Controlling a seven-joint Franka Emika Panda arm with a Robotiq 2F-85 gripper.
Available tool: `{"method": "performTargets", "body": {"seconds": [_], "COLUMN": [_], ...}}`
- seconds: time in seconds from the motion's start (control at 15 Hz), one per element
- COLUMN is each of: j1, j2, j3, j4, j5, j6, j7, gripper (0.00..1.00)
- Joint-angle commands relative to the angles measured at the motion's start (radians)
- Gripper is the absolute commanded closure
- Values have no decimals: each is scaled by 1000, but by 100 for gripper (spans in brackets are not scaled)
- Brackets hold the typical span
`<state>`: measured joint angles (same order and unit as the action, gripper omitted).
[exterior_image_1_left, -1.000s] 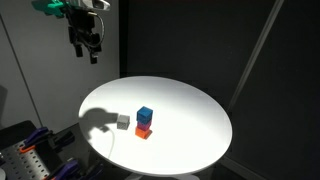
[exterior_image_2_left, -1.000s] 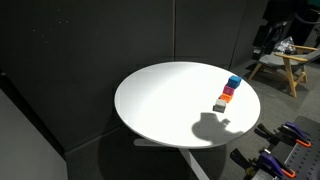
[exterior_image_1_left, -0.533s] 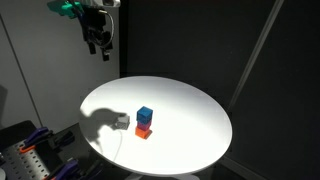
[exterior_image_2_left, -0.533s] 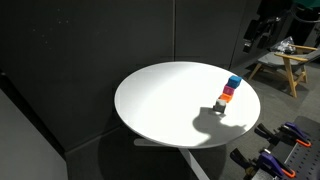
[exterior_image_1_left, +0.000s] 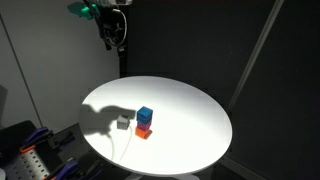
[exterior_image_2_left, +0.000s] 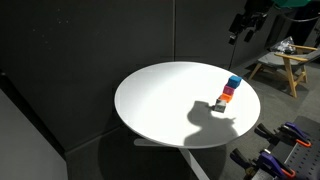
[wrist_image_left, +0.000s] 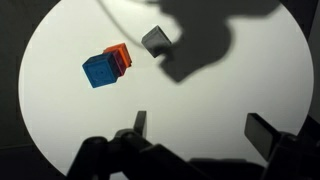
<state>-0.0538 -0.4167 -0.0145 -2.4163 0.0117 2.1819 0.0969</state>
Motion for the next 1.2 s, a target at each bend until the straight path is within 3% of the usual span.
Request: {"method": "performTargets", "body": {"seconds": [0.0, 0.53, 1.13], "j1": [-18, -27, -29], "j2": [94, 253, 373], "j3": [2, -28, -43], "j4": [90, 198, 203], "j5": [-18, -2, -35], "j6": [2, -3, 62], "j7": [43, 22, 2], "gripper": [0, 0, 0]}}
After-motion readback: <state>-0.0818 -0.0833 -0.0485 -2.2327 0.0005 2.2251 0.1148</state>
